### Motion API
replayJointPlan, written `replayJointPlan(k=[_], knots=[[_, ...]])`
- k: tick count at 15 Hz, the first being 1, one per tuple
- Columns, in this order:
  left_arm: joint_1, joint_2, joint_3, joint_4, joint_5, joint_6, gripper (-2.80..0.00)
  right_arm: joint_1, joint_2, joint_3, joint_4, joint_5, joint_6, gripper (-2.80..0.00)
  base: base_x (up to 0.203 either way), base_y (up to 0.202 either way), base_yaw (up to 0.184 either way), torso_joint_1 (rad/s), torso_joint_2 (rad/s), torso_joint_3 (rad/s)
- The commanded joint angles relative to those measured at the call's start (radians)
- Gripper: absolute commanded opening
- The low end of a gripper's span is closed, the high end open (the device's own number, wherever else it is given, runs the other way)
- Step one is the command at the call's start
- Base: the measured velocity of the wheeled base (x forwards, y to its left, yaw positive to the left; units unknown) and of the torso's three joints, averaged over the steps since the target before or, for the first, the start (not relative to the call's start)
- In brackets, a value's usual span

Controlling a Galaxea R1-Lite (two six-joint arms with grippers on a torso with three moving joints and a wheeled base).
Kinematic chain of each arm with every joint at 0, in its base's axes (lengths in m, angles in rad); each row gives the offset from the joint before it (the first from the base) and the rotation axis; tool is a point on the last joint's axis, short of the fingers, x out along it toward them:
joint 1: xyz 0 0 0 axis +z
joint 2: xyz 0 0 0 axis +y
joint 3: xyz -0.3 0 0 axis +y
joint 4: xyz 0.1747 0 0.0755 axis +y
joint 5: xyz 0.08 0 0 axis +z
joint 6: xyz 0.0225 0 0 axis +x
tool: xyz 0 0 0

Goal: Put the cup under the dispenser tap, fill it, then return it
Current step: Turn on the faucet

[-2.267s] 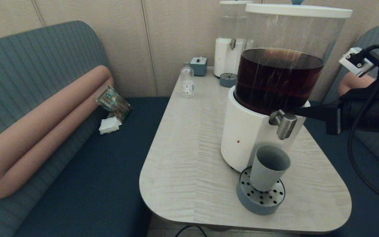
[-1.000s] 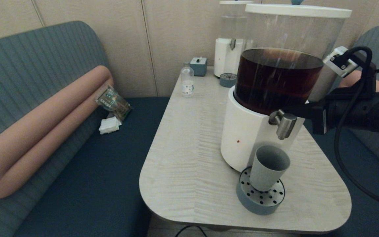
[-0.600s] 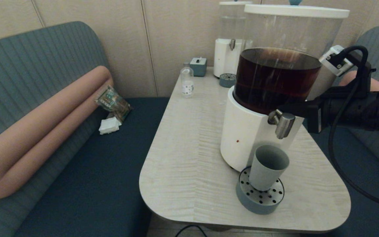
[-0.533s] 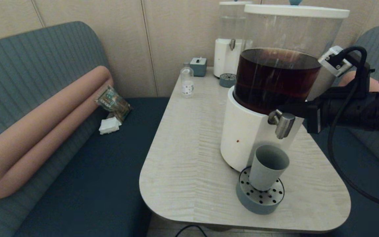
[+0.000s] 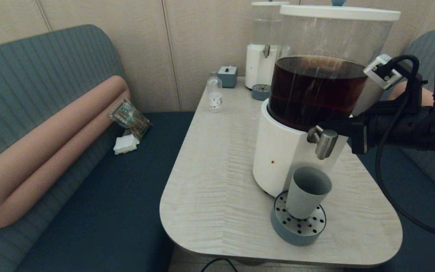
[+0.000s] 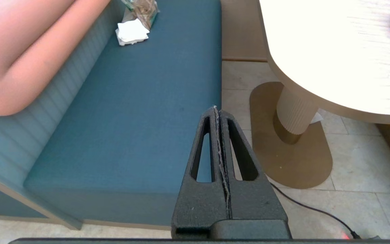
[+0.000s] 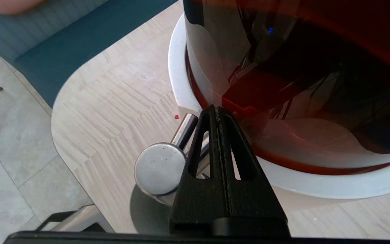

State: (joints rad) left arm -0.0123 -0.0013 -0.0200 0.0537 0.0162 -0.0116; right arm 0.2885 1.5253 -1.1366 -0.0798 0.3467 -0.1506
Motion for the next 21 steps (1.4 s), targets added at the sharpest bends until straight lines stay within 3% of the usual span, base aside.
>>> replayJointPlan(k=[1,8,16,21], knots=[[0.001,0.001,0.0,0.0,0.001,-0.001,-2.8,0.0,-0.002,0.003,-0.002,0.006,-0.017,-2.8,0.0,0.0,0.0,0.0,0.0,0.0],[0.0,0.001,0.0,0.0,0.001,-0.001,-2.8,0.0,-0.01,0.003,-0.027,0.059,-0.035,-2.8,0.0,0.0,0.0,0.0,0.0,0.0],[0.0,0.001,0.0,0.0,0.001,-0.001,-2.8,-0.002,-0.004,-0.004,-0.071,0.058,-0.036,-2.8,0.0,0.0,0.0,0.0,0.0,0.0],[0.0,0.001,0.0,0.0,0.001,-0.001,-2.8,-0.015,-0.011,-0.05,-0.065,0.014,-0.033,-2.8,0.0,0.0,0.0,0.0,0.0,0.0]])
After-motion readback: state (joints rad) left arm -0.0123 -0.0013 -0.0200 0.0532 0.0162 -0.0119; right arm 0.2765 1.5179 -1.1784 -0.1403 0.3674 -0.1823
